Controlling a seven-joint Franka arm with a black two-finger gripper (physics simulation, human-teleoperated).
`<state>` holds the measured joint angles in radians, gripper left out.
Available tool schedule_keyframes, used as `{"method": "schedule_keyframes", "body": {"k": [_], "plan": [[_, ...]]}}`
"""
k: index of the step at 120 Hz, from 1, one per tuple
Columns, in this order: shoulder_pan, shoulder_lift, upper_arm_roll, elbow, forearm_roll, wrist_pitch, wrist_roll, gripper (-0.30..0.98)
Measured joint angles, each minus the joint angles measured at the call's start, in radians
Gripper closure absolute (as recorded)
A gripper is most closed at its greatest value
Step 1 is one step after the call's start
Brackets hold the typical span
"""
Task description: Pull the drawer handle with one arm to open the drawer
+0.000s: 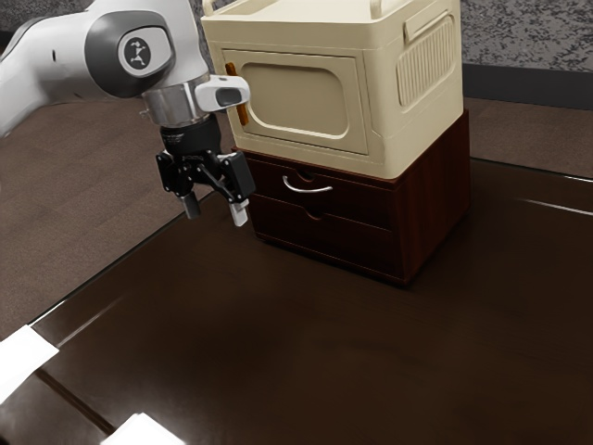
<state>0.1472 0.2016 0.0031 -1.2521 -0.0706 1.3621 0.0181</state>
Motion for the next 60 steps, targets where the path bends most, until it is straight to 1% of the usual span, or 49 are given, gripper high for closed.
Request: {"method": "schedule_keyframes", "body": {"k": [24,40,60], "plan": [[0.011,-0.005,0.003,0.004,-0.006,-0.003,0.001,0.00],[0.008,-0.074,0.001,0.076,-0.007,-0.026,0.000,0.00],[-0.002,-0.104,-0.010,0.090,-0.008,-0.044,-0.001,0.00]]}}
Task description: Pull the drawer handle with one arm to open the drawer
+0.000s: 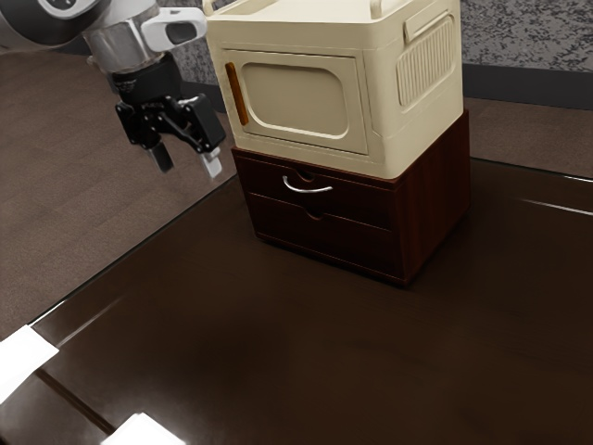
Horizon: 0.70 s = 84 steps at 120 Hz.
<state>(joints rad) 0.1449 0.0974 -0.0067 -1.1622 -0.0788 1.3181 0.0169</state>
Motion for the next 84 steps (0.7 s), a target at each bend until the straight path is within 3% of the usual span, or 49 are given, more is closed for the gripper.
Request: {"method": "schedule_keyframes", "body": {"k": [29,52,84], "plan": [[0.016,0.008,0.006,-0.011,0.015,0.010,0.048,0.00],[-0.094,0.030,-0.004,-0.016,0.030,0.099,0.432,0.00],[-0.129,0.068,-0.006,-0.144,0.070,0.278,0.847,0.00]]}}
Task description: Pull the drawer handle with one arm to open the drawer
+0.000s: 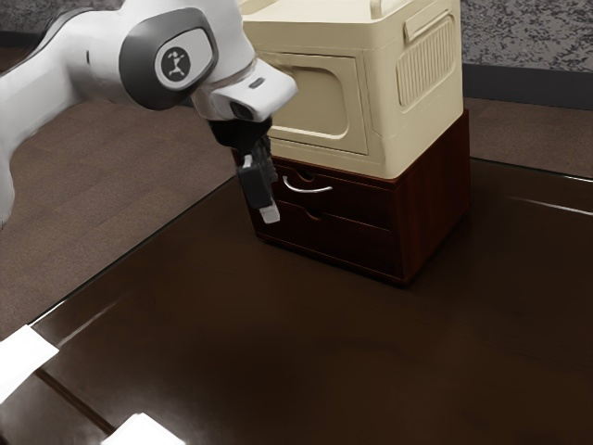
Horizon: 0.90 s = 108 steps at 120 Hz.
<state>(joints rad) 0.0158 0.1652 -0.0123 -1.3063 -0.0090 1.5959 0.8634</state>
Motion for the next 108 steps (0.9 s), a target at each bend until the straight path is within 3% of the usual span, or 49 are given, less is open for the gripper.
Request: {"method": "schedule_keyframes", "body": {"k": [31,63,108], "plan": [[-0.012,-0.070,0.026,-0.230,0.014,0.254,0.264,0.00],[-0.010,-0.055,0.035,-0.276,0.017,0.438,0.464,0.00],[-0.014,-0.007,0.064,-0.298,0.016,0.562,0.643,0.00]]}}
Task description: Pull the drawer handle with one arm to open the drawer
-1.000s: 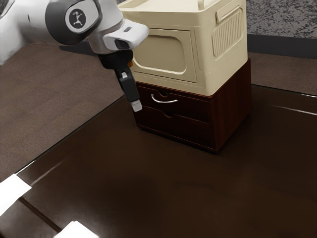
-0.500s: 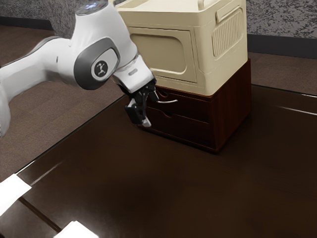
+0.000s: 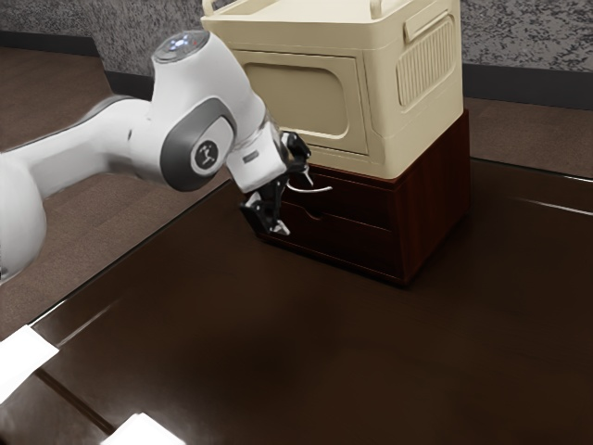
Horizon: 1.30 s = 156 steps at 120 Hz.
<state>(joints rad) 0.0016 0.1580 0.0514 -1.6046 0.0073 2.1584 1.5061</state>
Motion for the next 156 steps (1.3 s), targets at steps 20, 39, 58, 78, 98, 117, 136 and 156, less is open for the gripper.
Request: {"method": "schedule_keyframes", "body": {"k": [20,39,58,78,98,117,136,156], "plan": [[0.002,0.025,0.019,0.001,-0.003,0.034,0.051,0.00],[0.006,0.040,0.023,0.002,-0.008,0.058,0.089,0.00],[0.010,0.053,0.043,0.007,-0.011,0.070,0.118,0.00],[0.009,0.077,0.045,0.020,-0.012,0.093,0.139,0.00],[0.009,0.101,0.049,0.044,-0.013,0.111,0.155,0.00],[0.007,0.115,0.061,0.048,-0.015,0.119,0.166,0.00],[0.005,0.117,0.063,0.049,-0.018,0.122,0.174,0.10],[0.004,0.116,0.064,0.049,-0.028,0.124,0.180,0.23]]}}
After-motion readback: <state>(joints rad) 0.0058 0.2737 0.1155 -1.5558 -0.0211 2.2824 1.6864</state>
